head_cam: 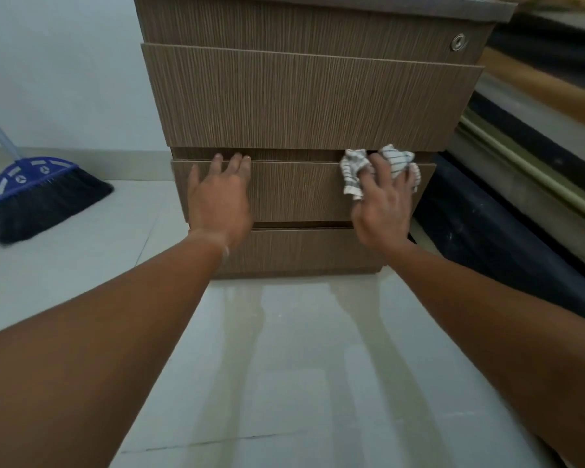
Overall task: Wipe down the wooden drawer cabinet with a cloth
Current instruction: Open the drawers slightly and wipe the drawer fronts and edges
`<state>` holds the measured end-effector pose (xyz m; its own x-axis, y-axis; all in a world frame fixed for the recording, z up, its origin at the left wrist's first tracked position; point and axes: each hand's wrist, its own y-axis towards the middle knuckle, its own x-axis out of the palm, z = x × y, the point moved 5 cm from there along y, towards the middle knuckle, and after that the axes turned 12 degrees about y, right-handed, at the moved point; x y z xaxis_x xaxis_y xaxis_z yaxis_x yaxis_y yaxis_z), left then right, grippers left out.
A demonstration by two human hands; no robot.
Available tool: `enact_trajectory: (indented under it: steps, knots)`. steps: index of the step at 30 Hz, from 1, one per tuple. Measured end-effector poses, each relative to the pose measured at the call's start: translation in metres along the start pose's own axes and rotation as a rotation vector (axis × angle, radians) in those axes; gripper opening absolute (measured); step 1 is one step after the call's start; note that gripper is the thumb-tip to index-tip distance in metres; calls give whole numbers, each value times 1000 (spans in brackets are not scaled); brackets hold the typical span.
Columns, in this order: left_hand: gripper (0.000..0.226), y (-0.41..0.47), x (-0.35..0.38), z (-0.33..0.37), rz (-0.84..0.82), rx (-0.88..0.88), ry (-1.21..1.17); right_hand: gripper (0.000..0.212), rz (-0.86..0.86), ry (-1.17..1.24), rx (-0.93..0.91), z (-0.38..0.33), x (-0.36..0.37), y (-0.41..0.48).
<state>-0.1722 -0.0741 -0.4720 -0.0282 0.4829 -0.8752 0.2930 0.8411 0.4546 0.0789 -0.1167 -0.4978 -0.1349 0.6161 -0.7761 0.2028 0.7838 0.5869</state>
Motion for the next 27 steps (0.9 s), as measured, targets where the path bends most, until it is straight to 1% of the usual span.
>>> enact_trajectory:
  steps: [2,4,8,10,11,13,14,15,17,18,21,22,24,26,27]
  knots:
    - [82,0,-5,5,-44,-16,-6,56,53,20,110,29,-11,-6]
    - [87,0,-11,10,-97,-22,-4,55,101,119,232,49,-18,-15]
    - [95,0,-20,18,-212,-26,-20,49,160,486,507,52,-18,-26]
    - [94,-1,-27,23,-261,-4,-38,44,208,684,724,48,-16,-32]
    - [93,-2,-31,26,-289,10,-48,42,225,816,870,47,-16,-36]
    - [87,-3,-40,32,-348,27,-60,43,195,1117,1141,44,-10,-45]
    - [79,-3,-45,34,-368,31,-68,44,149,1223,1225,40,-11,-48]
    - [68,-2,-50,36,-368,34,-85,45,98,1270,1263,38,-14,-49]
    - [38,0,-65,38,-326,40,-132,46,90,1301,1270,34,-27,-46]
    - [30,2,-75,38,-283,47,-140,47,131,1322,1254,31,-36,-39]
    - [32,14,-111,42,-75,82,-156,54,311,1298,1132,24,-79,-9]
    - [33,22,-126,44,11,97,-181,56,368,1302,1056,21,-96,5]
    - [36,40,-158,50,202,136,-228,50,491,1246,836,13,-138,35]
    - [39,57,-191,55,382,190,-211,49,613,1158,597,3,-182,63]
    - [40,66,-206,57,447,210,-192,50,648,1099,484,-3,-202,77]
